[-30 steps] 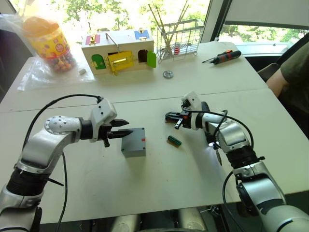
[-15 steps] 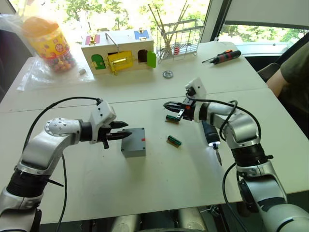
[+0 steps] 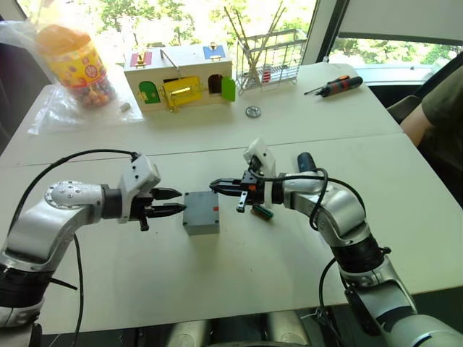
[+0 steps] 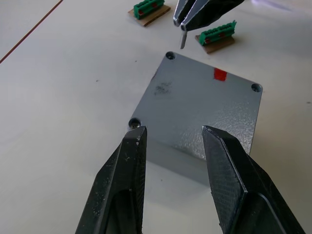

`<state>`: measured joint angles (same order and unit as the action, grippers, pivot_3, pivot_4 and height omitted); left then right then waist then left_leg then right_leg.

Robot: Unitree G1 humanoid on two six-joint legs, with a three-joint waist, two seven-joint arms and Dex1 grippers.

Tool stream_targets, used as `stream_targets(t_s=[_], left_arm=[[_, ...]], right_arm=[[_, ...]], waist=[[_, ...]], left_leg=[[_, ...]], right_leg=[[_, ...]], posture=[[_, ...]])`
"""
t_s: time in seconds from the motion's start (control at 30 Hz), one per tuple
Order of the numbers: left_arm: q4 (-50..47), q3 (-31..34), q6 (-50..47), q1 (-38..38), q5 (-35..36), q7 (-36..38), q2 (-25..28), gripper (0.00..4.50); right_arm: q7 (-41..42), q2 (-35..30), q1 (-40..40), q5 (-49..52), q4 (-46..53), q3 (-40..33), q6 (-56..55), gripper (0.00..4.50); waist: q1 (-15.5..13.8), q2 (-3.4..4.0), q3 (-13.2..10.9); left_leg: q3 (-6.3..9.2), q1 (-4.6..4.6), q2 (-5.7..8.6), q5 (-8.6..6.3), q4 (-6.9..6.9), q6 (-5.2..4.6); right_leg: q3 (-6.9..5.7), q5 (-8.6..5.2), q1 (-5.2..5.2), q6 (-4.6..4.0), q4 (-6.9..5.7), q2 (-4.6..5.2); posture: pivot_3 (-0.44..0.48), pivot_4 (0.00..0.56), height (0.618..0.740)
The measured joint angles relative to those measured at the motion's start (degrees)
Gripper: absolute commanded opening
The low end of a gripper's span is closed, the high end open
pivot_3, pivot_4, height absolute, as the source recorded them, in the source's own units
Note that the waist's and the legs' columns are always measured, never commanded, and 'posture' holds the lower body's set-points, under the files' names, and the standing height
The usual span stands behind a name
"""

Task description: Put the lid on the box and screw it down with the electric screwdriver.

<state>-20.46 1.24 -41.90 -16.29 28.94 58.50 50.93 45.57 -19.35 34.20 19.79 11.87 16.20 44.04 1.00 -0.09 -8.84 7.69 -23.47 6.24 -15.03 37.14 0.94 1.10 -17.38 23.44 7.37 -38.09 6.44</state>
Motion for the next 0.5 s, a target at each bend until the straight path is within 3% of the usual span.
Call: stream_targets(t_s=[0.5], left_arm=[[0.01, -0.48, -0.09, -0.37, 0.27, -0.26, -0.49, 1.80]], right_arm=[[-0.71, 0.12, -0.72, -1.78, -3.27, 1.29, -2.34, 0.04]], waist=[[0.06, 0.00, 0.00]], left_leg=[[-0.01, 0.00, -0.01, 0.00, -0.01, 0.00]], right_leg=[[-0.01, 0.00, 0.01, 0.00, 0.00, -0.01]], posture=[[0.000, 0.150, 0.740]])
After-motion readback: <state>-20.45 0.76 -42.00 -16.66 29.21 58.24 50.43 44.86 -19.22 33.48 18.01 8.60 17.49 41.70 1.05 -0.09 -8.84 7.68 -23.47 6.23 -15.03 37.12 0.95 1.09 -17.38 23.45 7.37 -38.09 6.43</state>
